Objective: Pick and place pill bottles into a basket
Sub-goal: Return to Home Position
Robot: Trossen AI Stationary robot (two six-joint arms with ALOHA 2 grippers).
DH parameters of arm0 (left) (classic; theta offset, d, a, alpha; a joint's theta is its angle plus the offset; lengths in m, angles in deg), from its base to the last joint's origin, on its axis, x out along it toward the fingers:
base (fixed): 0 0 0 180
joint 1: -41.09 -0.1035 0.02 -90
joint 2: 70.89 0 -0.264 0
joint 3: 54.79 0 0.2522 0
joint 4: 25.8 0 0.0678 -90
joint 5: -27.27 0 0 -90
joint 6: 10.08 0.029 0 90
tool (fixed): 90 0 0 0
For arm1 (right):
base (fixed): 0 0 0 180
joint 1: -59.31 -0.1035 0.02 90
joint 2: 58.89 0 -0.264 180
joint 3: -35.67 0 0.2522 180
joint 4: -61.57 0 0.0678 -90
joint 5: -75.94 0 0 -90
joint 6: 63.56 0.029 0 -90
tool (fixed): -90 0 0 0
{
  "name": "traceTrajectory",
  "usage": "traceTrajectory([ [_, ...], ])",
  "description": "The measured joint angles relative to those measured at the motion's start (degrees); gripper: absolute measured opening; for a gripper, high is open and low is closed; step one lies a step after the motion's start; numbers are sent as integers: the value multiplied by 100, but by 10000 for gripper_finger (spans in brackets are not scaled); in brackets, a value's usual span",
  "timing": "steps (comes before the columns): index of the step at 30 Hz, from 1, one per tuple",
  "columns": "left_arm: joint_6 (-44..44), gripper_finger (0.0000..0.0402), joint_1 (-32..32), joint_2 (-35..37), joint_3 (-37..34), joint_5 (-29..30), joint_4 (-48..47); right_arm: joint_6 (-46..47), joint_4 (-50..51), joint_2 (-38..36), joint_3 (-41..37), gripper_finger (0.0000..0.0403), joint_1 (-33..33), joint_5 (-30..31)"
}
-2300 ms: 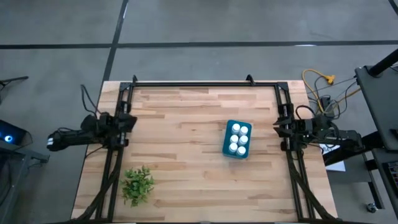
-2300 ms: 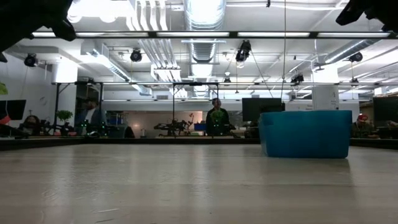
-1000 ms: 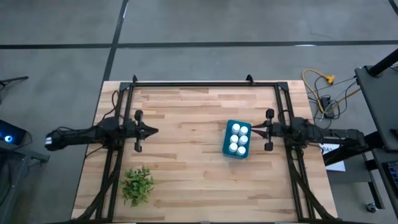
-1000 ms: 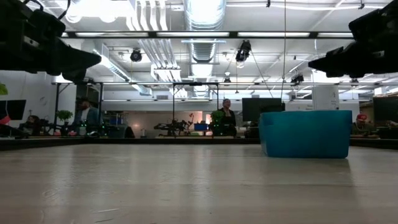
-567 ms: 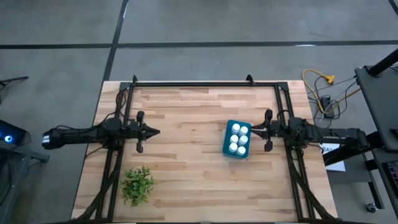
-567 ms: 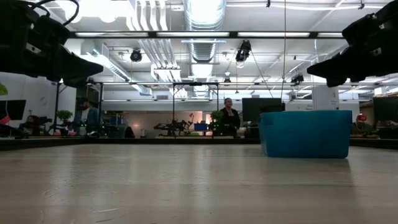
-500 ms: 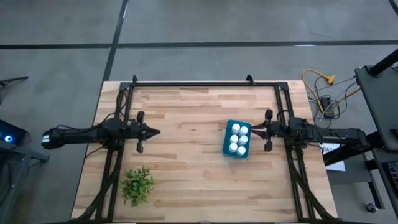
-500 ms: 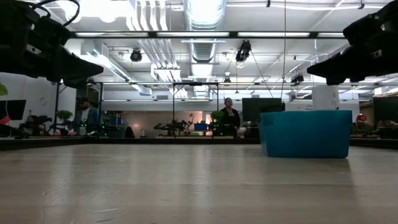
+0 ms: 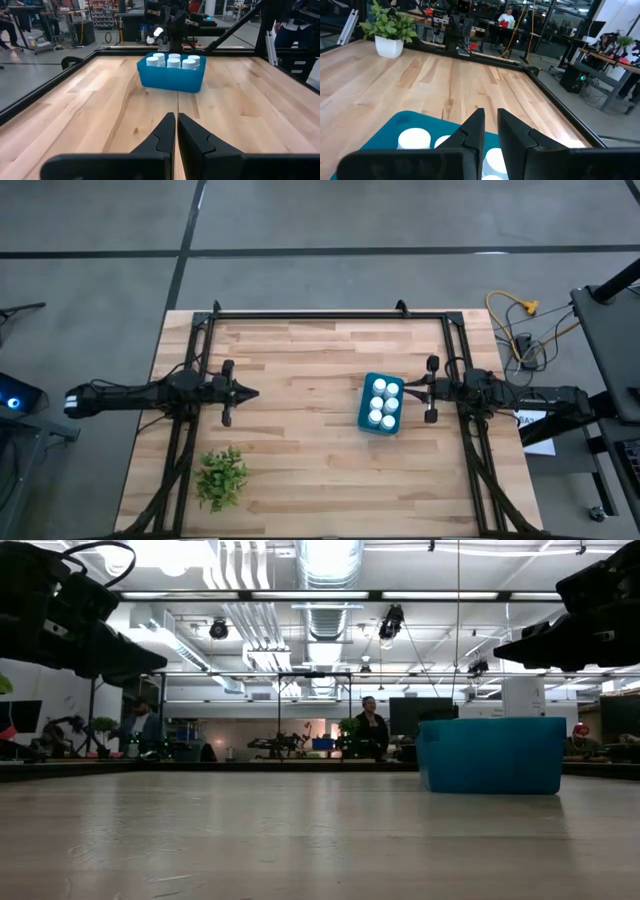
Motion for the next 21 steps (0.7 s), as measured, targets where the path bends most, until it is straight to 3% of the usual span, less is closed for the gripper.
traceTrajectory([
  [21,0,1,-2,-107,0,-4,20,0,1,0,0,43,0,-5],
])
